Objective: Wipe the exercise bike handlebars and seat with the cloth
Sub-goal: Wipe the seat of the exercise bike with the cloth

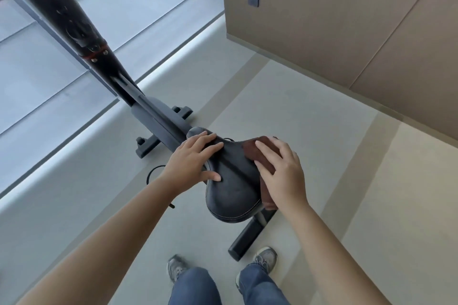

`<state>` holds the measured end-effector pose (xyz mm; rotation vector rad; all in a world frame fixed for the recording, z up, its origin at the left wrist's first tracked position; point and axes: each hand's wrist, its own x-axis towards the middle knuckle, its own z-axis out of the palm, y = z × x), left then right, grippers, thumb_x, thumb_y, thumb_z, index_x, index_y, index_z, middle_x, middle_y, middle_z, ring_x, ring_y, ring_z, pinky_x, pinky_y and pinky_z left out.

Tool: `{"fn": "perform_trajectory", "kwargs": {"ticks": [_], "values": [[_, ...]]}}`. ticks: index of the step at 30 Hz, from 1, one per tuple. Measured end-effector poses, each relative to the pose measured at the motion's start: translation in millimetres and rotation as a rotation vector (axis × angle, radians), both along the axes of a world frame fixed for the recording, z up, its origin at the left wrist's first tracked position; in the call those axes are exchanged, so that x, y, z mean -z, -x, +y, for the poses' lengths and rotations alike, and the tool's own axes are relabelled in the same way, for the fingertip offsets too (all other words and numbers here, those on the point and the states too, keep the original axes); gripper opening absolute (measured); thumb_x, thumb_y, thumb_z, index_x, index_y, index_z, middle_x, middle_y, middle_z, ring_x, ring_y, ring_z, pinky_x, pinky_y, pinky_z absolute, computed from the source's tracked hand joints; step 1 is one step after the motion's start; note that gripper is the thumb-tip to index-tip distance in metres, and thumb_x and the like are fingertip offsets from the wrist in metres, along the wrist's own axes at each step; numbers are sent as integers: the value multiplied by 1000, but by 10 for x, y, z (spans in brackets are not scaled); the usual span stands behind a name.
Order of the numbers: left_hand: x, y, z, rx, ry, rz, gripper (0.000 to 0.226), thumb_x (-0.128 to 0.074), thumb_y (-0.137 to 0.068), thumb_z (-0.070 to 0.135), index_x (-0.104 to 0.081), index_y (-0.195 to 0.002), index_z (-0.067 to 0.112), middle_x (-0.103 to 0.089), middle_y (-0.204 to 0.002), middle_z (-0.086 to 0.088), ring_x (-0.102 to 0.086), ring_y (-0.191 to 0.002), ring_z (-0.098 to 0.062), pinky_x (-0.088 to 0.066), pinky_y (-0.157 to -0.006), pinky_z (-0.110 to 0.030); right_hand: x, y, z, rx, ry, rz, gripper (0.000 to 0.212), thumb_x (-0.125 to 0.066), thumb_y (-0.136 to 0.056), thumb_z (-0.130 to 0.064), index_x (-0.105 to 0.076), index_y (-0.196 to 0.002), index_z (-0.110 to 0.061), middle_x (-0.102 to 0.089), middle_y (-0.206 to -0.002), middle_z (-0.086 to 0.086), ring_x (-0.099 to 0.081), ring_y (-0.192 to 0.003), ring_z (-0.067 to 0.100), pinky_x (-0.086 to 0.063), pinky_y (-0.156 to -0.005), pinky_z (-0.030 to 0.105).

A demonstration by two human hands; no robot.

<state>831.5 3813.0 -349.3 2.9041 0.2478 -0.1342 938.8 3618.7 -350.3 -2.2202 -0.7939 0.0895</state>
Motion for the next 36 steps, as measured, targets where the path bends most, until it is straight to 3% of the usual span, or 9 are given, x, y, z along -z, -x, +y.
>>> {"fn": "perform_trajectory", "kwargs": {"ticks": [3, 7, 15, 19, 22, 24, 28, 33, 36], "values": [[13, 5, -4, 6, 40, -36, 90, -24, -72, 79, -52, -128, 13, -48, -135, -13, -40, -126, -36, -37, -97, -53, -27, -293, 74, 131, -43, 310, 37, -64, -83, -18, -60, -119, -23, -54, -119, 6, -52, -110, 23, -36, -92, 23], [36, 11, 15, 51, 31, -75, 87, -26, -76, 75, -57, -122, 8, -54, -127, -17, -47, -118, -40, -42, -93, -55, -90, -560, 138, 67, -49, 561, 34, -63, -83, -18, -62, -115, -27, -59, -114, 3, -56, -105, 17, -40, -93, 24], [-28, -10, 70, 114, 20, -119, 83, -40, -70, 72, -63, -112, 4, -61, -114, -20, -55, -102, -43, -49, -81, -54, 107, 276, -76, 550, -329, 454, 38, -62, -85, -18, -57, -121, -29, -53, -115, -10, -51, -105, 1, -34, -94, 15], [-64, 13, 46, 99, 38, -97, 82, -47, -67, 69, -61, -115, 5, -58, -119, -22, -53, -108, -43, -48, -82, -54, -22, -71, 55, 404, -196, 467, 35, -63, -83, -17, -61, -117, -27, -56, -111, -5, -54, -101, 8, -38, -91, 19], [-60, -2, 64, 98, 33, -95, 78, -60, -66, 63, -58, -120, 6, -55, -123, -20, -49, -113, -42, -44, -87, -52, -168, -423, 93, 235, -108, 697, 29, -66, -81, -21, -64, -106, -37, -64, -108, -6, -61, -91, 8, -46, -77, 21], [-49, -24, 94, 122, 13, -126, 76, -69, -62, 58, -61, -116, 6, -58, -118, -20, -52, -106, -41, -46, -83, -51, -174, -441, 99, 234, -117, 765, 25, -66, -80, -24, -65, -99, -40, -67, -105, -5, -64, -87, 10, -49, -72, 22], [-42, -66, 130, 185, -39, -149, 74, -70, -57, 61, -65, -104, 4, -63, -103, -19, -58, -89, -39, -49, -72, -46, -41, -89, 97, 454, -267, 581, 29, -63, -82, -20, -62, -101, -42, -63, -111, -6, -60, -99, 8, -46, -87, 23], [13, -126, 187, 274, -97, -205, 73, -51, -60, 71, -63, -84, 3, -60, -81, -18, -55, -70, -35, -47, -58, -40, 91, 782, 206, 851, -339, 296, 40, -60, -85, -17, -55, -122, -30, -50, -115, -7, -47, -99, -6, -29, -83, -3], [36, -144, 215, 305, -110, -243, 71, -48, -62, 71, -60, -77, 3, -57, -74, -16, -52, -64, -32, -45, -56, -39, 172, 1267, 447, 1040, -393, 204, 40, -60, -85, -15, -56, -122, -28, -51, -115, -8, -45, -99, -12, -27, -82, -7]]}}
